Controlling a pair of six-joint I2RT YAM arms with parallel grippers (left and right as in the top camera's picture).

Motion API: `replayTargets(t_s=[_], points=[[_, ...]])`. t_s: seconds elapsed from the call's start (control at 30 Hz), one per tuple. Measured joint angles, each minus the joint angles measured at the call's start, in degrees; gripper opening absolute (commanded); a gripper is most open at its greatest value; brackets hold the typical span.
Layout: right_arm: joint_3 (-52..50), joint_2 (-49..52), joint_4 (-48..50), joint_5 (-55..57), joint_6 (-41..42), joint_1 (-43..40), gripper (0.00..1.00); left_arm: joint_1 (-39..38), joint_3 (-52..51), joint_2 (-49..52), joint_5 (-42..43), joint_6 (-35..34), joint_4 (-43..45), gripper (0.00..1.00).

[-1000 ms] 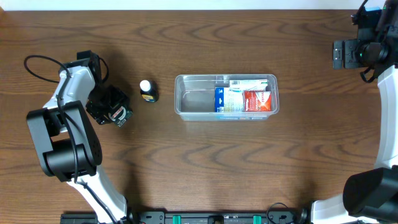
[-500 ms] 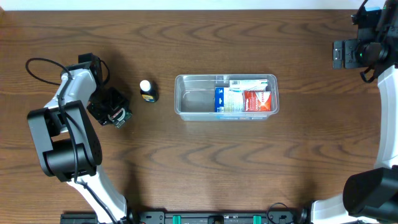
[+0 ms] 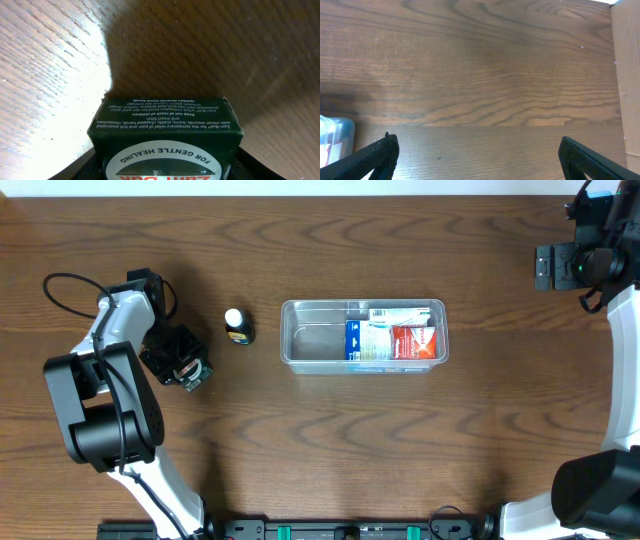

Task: Pack container
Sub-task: 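Lower left gripper and grasp the green Zam-Buk box, then carry the Zam-Buk box right and lower it into the container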

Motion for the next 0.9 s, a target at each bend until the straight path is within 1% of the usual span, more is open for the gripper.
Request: replayTargets(t_s=[0.2, 0.4, 0.5, 0.67, 0.8, 0.9], points=[[0.0, 0.0, 0.0, 0.0, 0.0, 0.0, 0.99, 0.0, 0.0, -4.3, -0.1, 2.4, -1.0, 0.59], [0.0, 0.0, 0.0, 0.0, 0.0, 0.0, 0.99, -0.5, 0.1, -12.9, 0.2, 6.9, -2.9, 0.59], [0.0, 0.0, 0.0, 0.0, 0.0, 0.0, 0.99, -2.1, 0.1, -17.8, 0.3, 8.7, -3.3, 0.59], [0.0, 0.0, 0.0, 0.0, 0.0, 0.0, 0.99, -7.4, 0.2, -25.7, 0.5, 10.3, -2.8, 0.59], [0.0, 0.0, 0.0, 0.0, 0.0, 0.0, 0.99, -13.9, 0.2, -30.4, 0.8, 10.7, -1.0, 0.59], [0.0, 0.0, 0.0, 0.0, 0.0, 0.0, 0.99, -19.4, 0.3, -32.0, 1.1, 10.7, 1.3, 0.59]])
